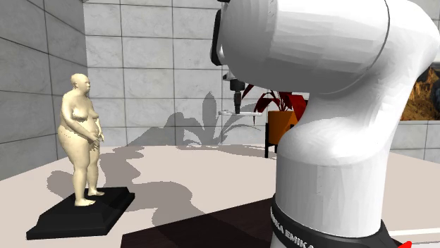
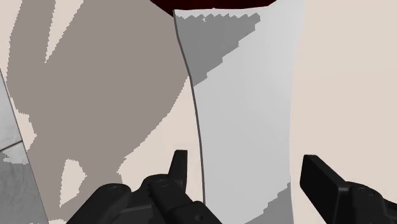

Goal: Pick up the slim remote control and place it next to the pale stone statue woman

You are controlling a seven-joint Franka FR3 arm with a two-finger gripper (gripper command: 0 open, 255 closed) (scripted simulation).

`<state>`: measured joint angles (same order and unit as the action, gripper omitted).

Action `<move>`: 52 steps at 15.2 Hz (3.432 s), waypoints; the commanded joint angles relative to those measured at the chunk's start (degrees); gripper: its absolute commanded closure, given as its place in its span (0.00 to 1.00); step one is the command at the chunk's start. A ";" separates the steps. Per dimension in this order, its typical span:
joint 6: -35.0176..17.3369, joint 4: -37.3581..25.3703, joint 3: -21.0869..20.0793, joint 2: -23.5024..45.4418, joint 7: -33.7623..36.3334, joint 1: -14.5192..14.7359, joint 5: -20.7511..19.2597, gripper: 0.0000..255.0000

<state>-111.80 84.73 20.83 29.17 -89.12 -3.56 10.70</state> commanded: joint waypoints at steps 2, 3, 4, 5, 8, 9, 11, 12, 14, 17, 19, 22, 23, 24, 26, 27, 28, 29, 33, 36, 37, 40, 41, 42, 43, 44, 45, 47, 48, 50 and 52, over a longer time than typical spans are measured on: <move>2.04 -1.49 0.13 -0.59 0.27 0.03 -0.28 1.00; 2.72 -2.02 0.18 -0.75 0.33 0.01 -0.36 1.00; 3.41 -2.58 0.22 -0.90 0.38 -0.01 -0.43 1.00; 4.10 -3.15 0.26 -1.04 0.44 -0.04 -0.50 1.00; 6.23 -4.98 0.36 -1.37 0.60 -0.15 -0.68 1.00; 6.95 -5.63 0.40 -1.45 0.64 -0.20 -0.73 1.00; 8.43 -7.00 0.45 -1.57 0.74 -0.30 -0.81 1.00; 9.17 -7.71 0.48 -1.61 0.78 -0.37 -0.84 1.00; 10.70 -9.23 0.52 -1.64 0.86 -0.51 -0.88 1.00; 13.05 -11.69 0.57 -1.56 0.97 -0.77 -0.91 1.00; 14.68 -13.48 0.59 -1.41 1.04 -0.98 -0.89 1.00; 17.22 -16.42 0.61 -1.02 1.13 -1.37 -0.80 1.00; 18.10 -17.48 0.61 -0.85 1.16 -1.52 -0.75 1.00; 18.99 -18.57 0.61 -0.65 1.18 -1.68 -0.70 1.00; 20.84 -20.92 0.59 -0.16 1.24 -2.04 -0.56 1.00; 21.79 -22.17 0.58 0.12 1.27 -2.24 -0.47 1.00; 22.77 -23.48 0.56 0.45 1.30 -2.46 -0.37 1.00; 23.78 -24.86 0.54 0.81 1.33 -2.70 -0.26 1.00; 28.20 -31.27 0.39 2.76 1.49 -3.91 0.34 1.00; 28.03 -29.53 0.36 1.15 2.52 -2.53 -0.18 1.00; 26.82 -26.35 0.37 -0.86 3.55 -0.86 -0.85 1.00; 24.07 -18.82 0.04 -5.85 6.97 3.55 -2.63 1.00; 23.36 -16.79 -0.20 -7.25 8.19 4.83 -3.19 1.00; 22.72 -14.94 -0.44 -8.56 9.43 6.10 -3.70 1.00; 22.15 -13.24 -0.75 -9.77 10.70 7.29 -4.19 1.00; 21.64 -11.69 -1.08 -10.90 11.98 8.43 -4.65 1.00; 21.18 -10.27 -1.42 -11.94 13.28 9.54 -5.08 1.00; 20.41 -7.79 -2.18 -13.80 15.91 11.65 -5.86 1.00; 20.09 -6.72 -2.62 -14.62 17.24 12.63 -6.22 1.00; 19.54 -4.87 -3.52 -16.05 19.91 14.53 -6.84 1.00; 19.13 -3.39 -4.48 -17.22 22.58 16.34 -7.36 1.00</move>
<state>-92.73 80.96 16.85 12.46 -68.04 11.82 3.58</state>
